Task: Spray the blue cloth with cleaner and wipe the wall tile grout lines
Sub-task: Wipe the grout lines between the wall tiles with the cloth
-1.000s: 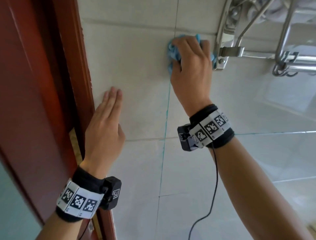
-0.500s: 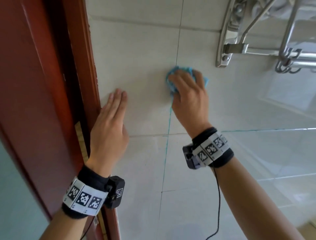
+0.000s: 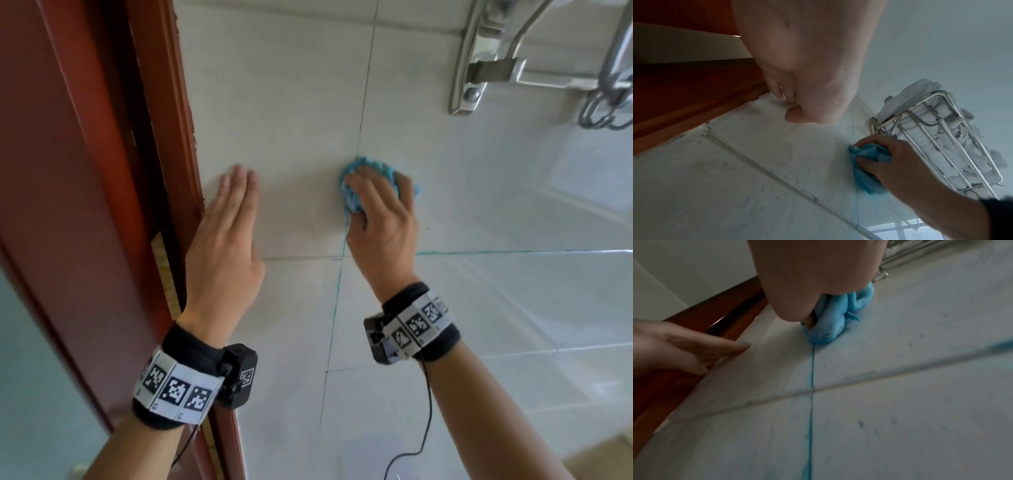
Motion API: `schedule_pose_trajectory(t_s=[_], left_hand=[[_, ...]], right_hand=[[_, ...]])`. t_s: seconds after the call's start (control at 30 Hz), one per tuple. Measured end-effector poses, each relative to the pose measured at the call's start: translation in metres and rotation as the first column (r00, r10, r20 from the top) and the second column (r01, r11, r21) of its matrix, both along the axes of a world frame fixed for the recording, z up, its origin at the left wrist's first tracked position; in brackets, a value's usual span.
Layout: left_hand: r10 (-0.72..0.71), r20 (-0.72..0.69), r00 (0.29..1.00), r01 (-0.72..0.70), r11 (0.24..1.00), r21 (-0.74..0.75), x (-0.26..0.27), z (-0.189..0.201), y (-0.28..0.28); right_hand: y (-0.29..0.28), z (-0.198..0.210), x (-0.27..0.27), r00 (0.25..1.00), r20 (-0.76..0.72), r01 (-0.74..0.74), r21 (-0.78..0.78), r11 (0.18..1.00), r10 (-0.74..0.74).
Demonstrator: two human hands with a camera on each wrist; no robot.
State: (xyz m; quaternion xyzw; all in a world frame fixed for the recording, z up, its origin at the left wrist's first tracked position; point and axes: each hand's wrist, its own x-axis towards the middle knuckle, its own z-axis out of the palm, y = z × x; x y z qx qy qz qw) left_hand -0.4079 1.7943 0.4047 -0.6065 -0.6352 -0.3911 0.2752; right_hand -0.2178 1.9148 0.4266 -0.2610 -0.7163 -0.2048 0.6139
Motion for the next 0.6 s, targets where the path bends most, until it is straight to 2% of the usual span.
schedule_pose_trajectory(t_s=[0.1,0.23,0.4,0.6], left_hand=[[0.007,-0.001,1.0,-0.007,1.0,-0.01,0.001,-0.003,-0.001],[0.014,0.0,1.0,-0.014,1.0,-0.021,0.001,-0.007,-0.001],[0.021,0.0,1.0,-0.021,1.0,-0.018,0.002,-0.014,-0.002],[0.01,0.018,1.0,-0.009,0.998,-0.054,-0.002,-0.023,-0.007]], right_hand=[[-0.002,-0.025,0.004,1.0,0.032,0.001,-0.021,1.0,-0.001],[-0.006,-0.011,0.005,0.999,0.032,-0.016,-0.036,0.999,0.017],[-0.007,-0.009,-0.005,0.996,-0.085,-0.03,-0.051,0.998,0.025],[-0.015,-0.073,-0.017,0.983,-0.184,-0.024,-0.145,0.989,-0.003]])
